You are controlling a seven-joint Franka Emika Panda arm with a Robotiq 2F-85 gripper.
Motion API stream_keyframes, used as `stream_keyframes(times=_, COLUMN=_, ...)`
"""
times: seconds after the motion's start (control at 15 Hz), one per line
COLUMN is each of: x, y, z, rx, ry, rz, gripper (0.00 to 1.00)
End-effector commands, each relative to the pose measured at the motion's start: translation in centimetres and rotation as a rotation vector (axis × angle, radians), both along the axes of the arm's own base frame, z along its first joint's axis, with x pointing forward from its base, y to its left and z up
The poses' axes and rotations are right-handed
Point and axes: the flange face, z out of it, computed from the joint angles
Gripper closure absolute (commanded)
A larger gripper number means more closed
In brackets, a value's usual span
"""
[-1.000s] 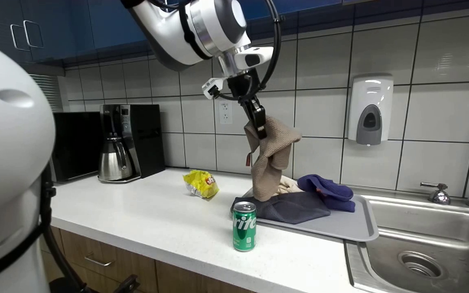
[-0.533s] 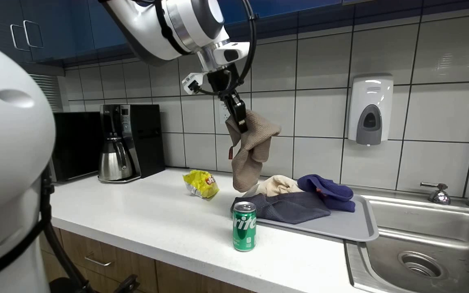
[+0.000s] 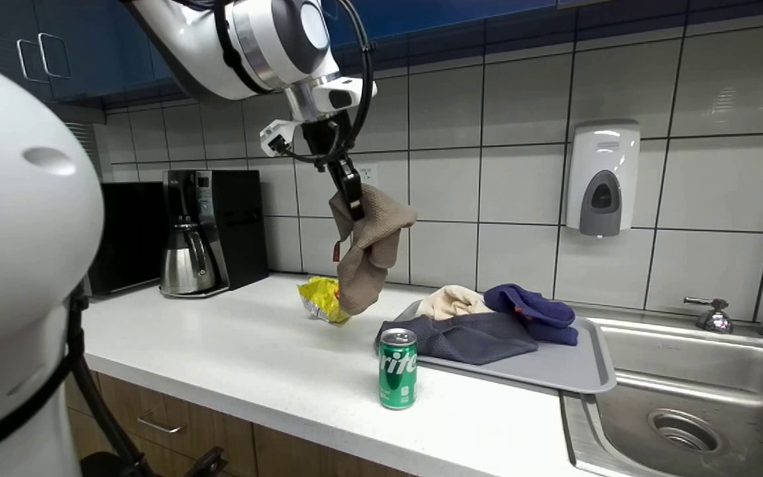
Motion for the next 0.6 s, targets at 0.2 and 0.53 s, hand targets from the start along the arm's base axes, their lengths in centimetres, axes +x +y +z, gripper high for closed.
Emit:
stream_keyframes(times=0.2, x=-1.3, y=4.3, z=-0.5, rx=0.015, ry=0.035, rz=0.101, gripper=0.99)
stream_keyframes(times=0.53, x=-1.9, y=9.1, z=-0.5, rx=-0.012, ry=0.041, rz=0.203, gripper=0.99)
